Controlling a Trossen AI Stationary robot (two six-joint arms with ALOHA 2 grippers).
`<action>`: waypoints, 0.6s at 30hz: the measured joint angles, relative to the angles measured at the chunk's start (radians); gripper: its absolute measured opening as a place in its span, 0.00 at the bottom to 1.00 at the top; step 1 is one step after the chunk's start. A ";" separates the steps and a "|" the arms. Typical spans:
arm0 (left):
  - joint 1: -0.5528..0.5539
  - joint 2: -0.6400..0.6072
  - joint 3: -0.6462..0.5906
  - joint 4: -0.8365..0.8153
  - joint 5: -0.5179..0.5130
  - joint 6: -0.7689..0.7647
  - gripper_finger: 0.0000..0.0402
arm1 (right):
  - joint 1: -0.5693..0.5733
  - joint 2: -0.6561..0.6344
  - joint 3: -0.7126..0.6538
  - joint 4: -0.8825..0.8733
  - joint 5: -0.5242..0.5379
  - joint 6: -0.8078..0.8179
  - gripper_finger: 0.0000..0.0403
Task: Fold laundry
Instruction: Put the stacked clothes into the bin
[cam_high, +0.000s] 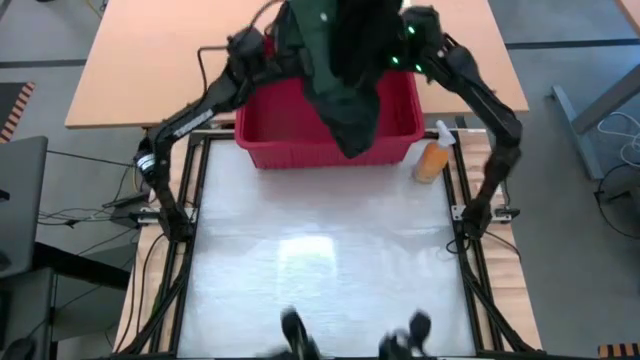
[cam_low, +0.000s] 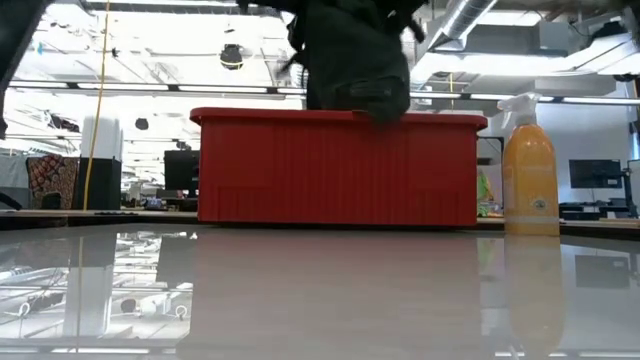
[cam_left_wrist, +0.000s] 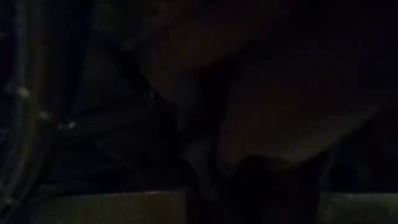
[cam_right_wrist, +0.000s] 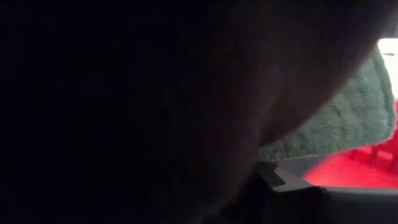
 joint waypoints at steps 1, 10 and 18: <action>0.040 0.018 0.016 0.013 0.046 0.001 0.09 | -0.023 0.034 0.035 0.017 -0.015 -0.007 0.20; 0.266 0.229 0.209 0.030 0.369 0.061 0.08 | -0.149 0.248 0.100 0.226 -0.120 -0.006 0.20; 0.363 0.393 0.287 0.066 0.473 0.080 0.08 | -0.198 0.407 0.096 0.440 -0.137 0.052 0.20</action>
